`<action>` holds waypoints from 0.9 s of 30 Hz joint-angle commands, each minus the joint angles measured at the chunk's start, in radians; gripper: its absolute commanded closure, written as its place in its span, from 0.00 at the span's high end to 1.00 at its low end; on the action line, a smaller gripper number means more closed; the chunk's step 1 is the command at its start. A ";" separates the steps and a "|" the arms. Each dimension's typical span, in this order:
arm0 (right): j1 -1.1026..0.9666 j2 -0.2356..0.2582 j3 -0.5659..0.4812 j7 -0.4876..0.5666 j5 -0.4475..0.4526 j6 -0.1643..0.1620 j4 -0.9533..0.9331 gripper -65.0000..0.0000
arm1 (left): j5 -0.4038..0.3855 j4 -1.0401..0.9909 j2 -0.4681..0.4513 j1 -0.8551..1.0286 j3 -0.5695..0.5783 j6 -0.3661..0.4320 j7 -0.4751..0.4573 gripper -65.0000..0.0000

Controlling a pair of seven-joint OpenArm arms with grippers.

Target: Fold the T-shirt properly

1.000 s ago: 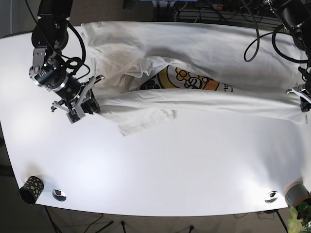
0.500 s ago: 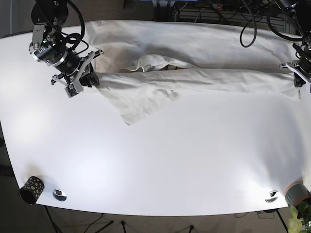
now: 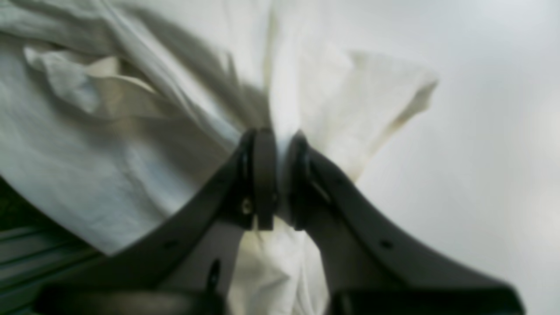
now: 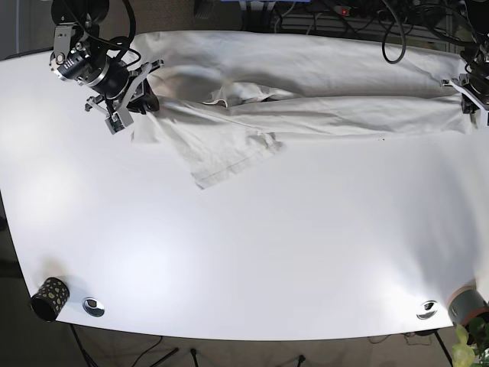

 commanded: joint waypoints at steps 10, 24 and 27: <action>0.004 0.013 0.053 0.020 -0.008 0.008 -0.046 0.09 | -0.001 -0.008 -0.037 0.001 -0.002 -0.004 -0.014 0.00; 0.008 -0.028 0.054 0.017 0.001 0.009 0.041 0.73 | -0.006 0.042 -0.030 -0.005 -0.004 -0.062 -0.014 0.58; 0.045 -0.031 0.042 0.014 0.001 0.009 0.041 0.73 | -0.006 0.089 -0.016 -0.006 -0.001 -0.062 -0.014 0.58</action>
